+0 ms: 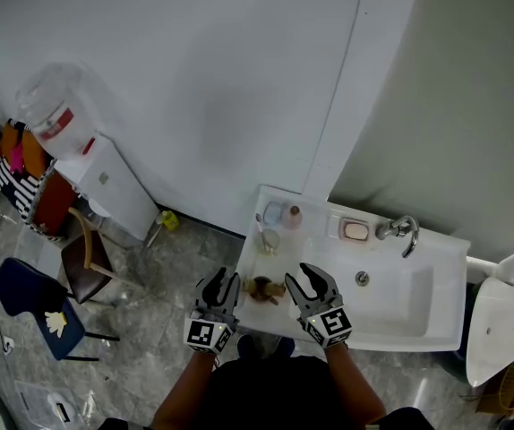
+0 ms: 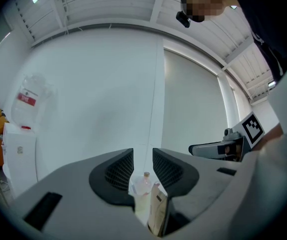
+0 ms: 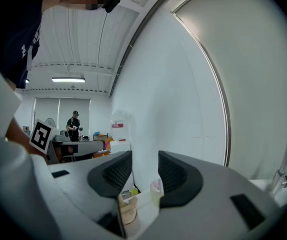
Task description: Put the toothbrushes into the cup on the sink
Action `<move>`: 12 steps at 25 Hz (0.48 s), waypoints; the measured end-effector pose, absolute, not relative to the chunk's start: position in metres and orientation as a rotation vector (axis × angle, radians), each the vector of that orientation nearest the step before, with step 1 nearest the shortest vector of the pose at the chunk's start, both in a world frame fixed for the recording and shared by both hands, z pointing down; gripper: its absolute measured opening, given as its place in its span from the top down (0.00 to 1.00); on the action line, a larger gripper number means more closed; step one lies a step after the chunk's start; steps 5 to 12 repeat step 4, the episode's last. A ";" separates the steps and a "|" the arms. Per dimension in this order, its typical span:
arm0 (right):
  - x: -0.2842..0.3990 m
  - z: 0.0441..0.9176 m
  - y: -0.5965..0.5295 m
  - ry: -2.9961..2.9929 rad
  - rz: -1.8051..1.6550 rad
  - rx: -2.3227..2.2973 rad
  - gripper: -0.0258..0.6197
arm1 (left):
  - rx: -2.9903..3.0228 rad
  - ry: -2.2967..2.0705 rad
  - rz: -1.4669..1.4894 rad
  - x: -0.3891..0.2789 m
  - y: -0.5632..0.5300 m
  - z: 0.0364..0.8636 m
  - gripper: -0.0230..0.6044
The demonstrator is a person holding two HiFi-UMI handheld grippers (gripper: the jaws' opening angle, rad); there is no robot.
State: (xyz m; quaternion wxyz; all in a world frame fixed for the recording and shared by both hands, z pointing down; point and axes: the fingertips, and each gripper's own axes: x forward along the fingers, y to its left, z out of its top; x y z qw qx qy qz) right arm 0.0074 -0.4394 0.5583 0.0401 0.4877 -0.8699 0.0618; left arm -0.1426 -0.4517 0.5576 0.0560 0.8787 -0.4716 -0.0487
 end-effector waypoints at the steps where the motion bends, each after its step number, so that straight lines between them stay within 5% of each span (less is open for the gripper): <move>1: 0.008 0.558 -0.440 -2.668 0.188 1.491 0.69 | 2.667 -1.431 -0.148 -0.142 -0.452 0.558 0.77; 12: 0.009 0.558 -0.441 -2.674 0.187 1.484 0.69 | 2.668 -1.434 -0.148 -0.141 -0.452 0.559 0.77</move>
